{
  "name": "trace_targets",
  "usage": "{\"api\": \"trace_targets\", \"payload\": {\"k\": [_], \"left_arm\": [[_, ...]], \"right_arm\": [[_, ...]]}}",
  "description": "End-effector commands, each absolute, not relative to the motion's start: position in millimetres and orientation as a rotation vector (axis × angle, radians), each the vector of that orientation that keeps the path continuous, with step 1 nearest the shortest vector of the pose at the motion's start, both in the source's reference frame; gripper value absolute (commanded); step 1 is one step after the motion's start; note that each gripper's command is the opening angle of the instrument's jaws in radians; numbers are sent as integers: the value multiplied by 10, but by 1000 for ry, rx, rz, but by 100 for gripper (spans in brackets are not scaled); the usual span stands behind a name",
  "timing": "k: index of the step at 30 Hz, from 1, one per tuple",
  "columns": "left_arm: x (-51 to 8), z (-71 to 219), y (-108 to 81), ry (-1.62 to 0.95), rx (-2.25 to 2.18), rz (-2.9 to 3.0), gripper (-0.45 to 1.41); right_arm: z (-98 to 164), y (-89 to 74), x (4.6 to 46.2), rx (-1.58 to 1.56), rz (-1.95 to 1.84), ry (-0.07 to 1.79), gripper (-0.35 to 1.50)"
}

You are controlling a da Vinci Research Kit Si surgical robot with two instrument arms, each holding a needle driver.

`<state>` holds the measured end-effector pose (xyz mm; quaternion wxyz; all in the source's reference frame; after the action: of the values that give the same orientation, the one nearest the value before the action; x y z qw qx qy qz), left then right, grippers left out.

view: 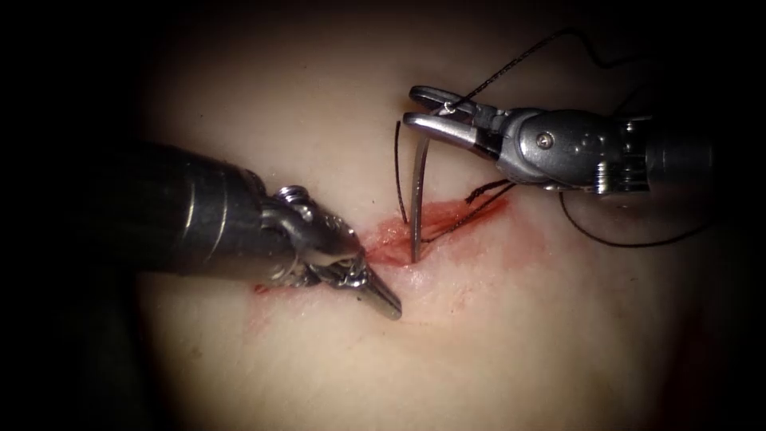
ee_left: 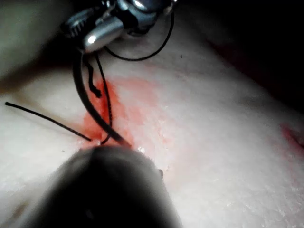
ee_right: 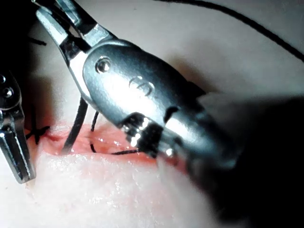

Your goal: Wound Closure

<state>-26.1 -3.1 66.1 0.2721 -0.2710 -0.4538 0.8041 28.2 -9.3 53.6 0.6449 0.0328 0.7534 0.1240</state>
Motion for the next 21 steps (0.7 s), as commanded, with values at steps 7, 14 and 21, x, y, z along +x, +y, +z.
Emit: {"api": "trace_targets", "payload": {"k": [7, 14, 21], "left_arm": [[-274, 671, -35, -1210, -740, 2153, -45], [-274, 673, -35, -1207, -740, 2154, -45], [-274, 672, -34, -1209, -740, 2153, -45]], "right_arm": [[540, -92, 289, 117, 353, 1695, -35], [545, -98, 289, 142, 382, 1671, -35], [549, -101, 290, 147, 406, 1655, -35]]}}
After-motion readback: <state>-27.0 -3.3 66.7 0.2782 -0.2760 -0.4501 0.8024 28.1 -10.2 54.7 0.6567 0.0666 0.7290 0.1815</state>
